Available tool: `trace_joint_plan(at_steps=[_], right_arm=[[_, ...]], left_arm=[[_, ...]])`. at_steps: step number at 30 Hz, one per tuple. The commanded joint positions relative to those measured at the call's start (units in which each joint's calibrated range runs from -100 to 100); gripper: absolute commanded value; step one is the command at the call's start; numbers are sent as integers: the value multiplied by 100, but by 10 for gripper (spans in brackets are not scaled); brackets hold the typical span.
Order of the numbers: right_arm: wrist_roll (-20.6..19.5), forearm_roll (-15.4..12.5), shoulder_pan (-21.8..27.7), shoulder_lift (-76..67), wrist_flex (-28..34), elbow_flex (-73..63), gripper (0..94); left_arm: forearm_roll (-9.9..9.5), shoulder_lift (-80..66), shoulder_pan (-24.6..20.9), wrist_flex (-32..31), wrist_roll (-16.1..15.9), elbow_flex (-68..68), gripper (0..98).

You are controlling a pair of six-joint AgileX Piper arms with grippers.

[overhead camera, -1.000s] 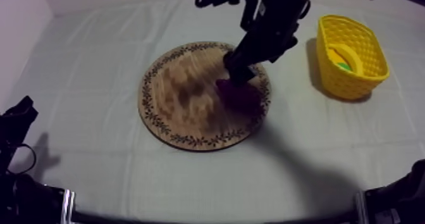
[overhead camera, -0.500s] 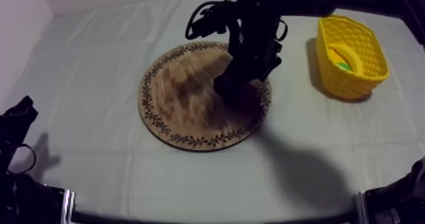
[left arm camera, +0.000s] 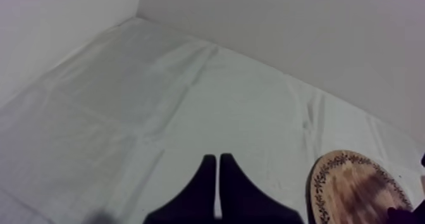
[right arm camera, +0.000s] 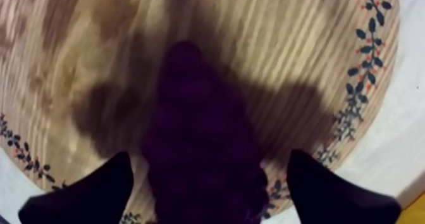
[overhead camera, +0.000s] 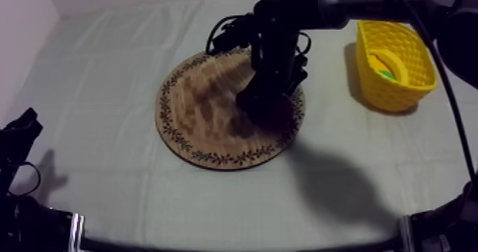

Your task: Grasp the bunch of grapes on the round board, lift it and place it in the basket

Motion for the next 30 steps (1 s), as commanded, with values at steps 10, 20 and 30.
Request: trace_joint_plan(at_steps=[10, 20, 30], right_arm=[[40, 16, 30, 245, -24, -221, 449], [64, 26, 40, 139, -59, -210, 302], [180, 36, 45, -568, 207, -314, 296]], left_arm=[[1, 3, -1, 3, 0, 4, 0], [1, 3, -1, 3, 0, 4, 0], [1, 3, -1, 3, 0, 4, 0]])
